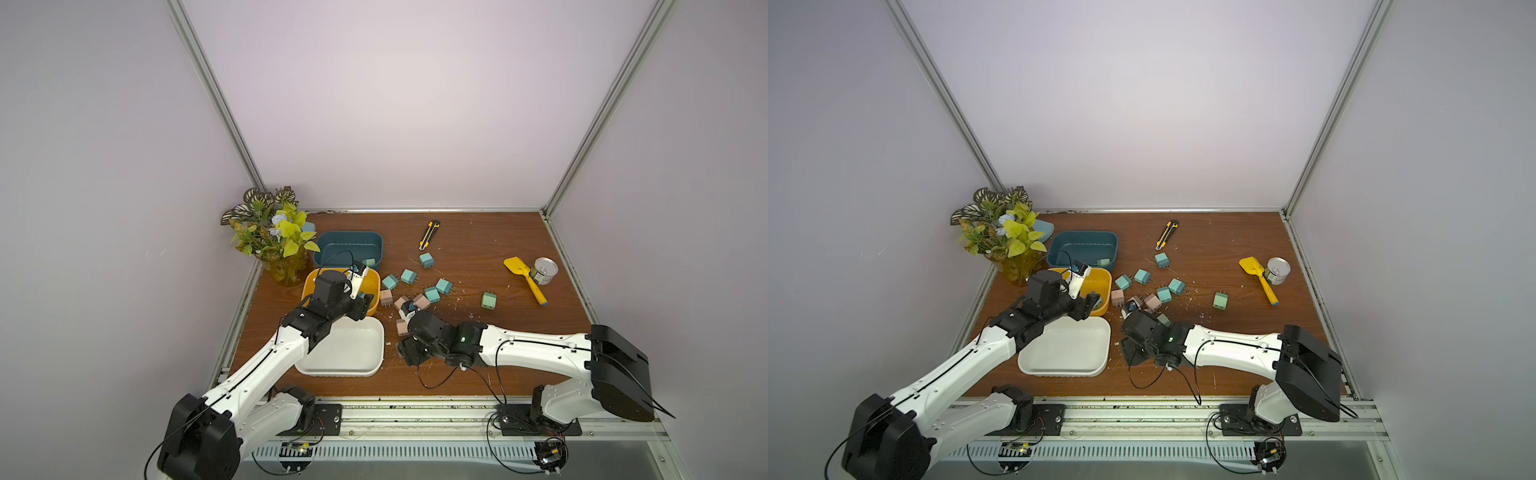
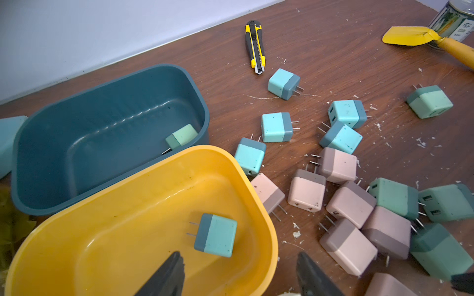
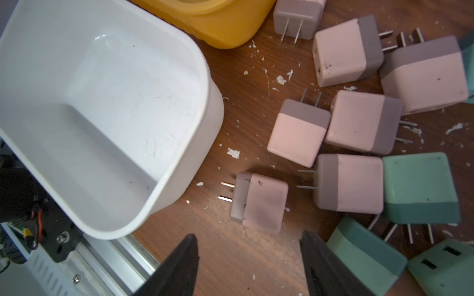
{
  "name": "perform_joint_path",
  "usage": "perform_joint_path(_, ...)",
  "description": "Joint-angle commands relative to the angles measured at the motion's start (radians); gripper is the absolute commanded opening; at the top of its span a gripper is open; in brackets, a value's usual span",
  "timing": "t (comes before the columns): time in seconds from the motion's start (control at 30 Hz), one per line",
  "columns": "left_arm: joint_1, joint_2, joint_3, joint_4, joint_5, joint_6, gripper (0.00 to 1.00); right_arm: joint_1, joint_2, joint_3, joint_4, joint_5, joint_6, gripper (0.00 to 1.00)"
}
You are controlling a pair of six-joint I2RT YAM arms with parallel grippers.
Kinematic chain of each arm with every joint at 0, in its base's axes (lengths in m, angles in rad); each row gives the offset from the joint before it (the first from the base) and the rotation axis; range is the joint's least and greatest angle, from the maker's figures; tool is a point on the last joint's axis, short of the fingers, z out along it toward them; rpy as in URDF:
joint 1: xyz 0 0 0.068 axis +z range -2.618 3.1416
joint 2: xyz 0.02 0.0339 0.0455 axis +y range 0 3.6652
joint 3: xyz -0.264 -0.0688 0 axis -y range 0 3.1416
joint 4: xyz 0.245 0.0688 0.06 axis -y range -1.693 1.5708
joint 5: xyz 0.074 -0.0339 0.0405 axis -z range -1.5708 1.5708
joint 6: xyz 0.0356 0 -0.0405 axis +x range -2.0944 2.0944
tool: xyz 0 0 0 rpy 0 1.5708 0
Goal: Place the plugs by color into the storage box
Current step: Pick up the plug from the center of the board.
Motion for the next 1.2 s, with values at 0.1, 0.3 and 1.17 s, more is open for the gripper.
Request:
perform_joint_path(0.1, -0.066, -0.196, -0.003, -0.124, -0.018, -0.063, 0.71, 0.019, 0.034, 0.026, -0.006, 0.062, 0.011, 0.69)
perform_joint_path(0.3, -0.066, -0.351, -0.096, -0.075, -0.002, -0.11, 0.71, 0.019, 0.051, 0.008, 0.021, 0.072, 0.026, 0.69)
perform_joint_path(1.17, -0.073, -0.207, -0.103, -0.036, 0.036, -0.122, 0.69, 0.023, 0.156, 0.026, 0.038, 0.069, 0.044, 0.51)
